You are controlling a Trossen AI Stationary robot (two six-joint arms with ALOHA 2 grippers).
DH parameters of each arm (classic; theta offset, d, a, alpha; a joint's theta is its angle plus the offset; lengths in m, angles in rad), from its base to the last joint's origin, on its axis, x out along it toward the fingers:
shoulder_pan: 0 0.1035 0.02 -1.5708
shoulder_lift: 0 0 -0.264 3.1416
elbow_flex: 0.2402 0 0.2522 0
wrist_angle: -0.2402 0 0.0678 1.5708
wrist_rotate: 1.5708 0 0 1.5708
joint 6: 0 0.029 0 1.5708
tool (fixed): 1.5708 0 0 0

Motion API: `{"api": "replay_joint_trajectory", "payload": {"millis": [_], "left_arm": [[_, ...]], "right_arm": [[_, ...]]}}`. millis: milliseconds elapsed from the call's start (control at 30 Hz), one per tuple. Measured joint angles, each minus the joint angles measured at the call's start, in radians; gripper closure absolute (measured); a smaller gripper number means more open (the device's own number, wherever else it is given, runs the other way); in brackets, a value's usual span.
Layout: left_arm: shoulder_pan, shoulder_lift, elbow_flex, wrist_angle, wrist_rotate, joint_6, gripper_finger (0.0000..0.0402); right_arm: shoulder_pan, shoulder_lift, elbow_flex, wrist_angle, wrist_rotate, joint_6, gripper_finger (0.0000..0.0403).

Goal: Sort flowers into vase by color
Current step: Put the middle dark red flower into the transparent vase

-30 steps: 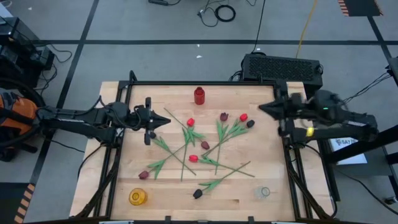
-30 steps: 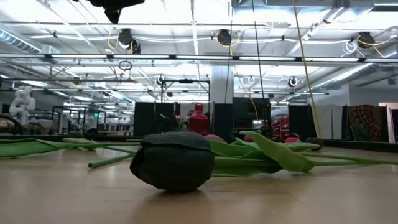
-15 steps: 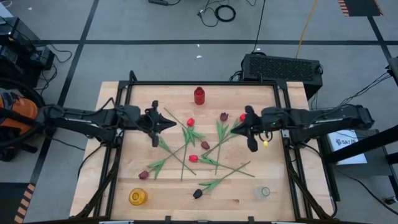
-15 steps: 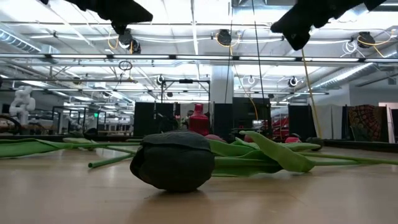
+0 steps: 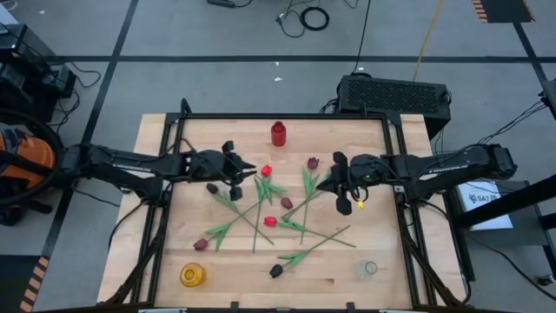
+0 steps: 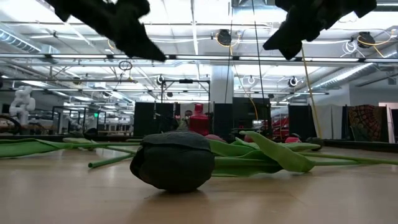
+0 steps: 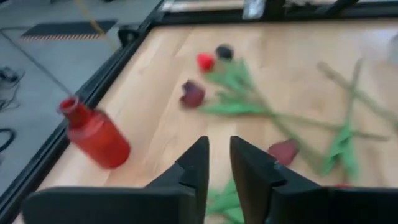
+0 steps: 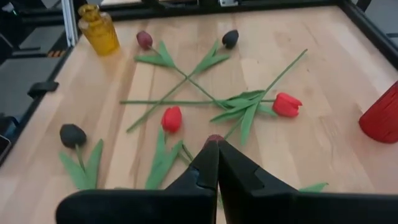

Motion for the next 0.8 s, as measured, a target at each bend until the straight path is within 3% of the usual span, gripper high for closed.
{"api": "replay_joint_trajectory", "payload": {"millis": [100,167,300,467,667,800], "left_arm": [[0.010,0.050,0.000,-0.052,-0.031,0.128,0.0308],[0.009,0.075,0.000,-0.081,-0.107,0.251,0.0306],[0.008,0.133,0.000,-0.074,-0.164,0.268,0.0306],[0.045,0.223,0.000,-0.083,-0.079,0.249,0.0306],[0.133,0.297,0.000,-0.082,0.095,0.240,0.0306],[0.194,0.334,0.001,-0.083,0.140,0.240,0.0303]], "right_arm": [[0.000,0.019,0.000,0.001,0.000,-0.002,0.0403],[0.000,0.027,0.000,0.001,0.000,-0.003,0.0403],[0.000,0.032,0.000,0.000,0.000,-0.003,0.0403],[0.000,0.032,0.000,0.001,-0.001,-0.003,0.0403],[0.000,0.032,0.000,0.001,-0.001,0.023,0.0403],[0.000,0.032,0.000,0.002,-0.001,0.025,0.0403]]}}
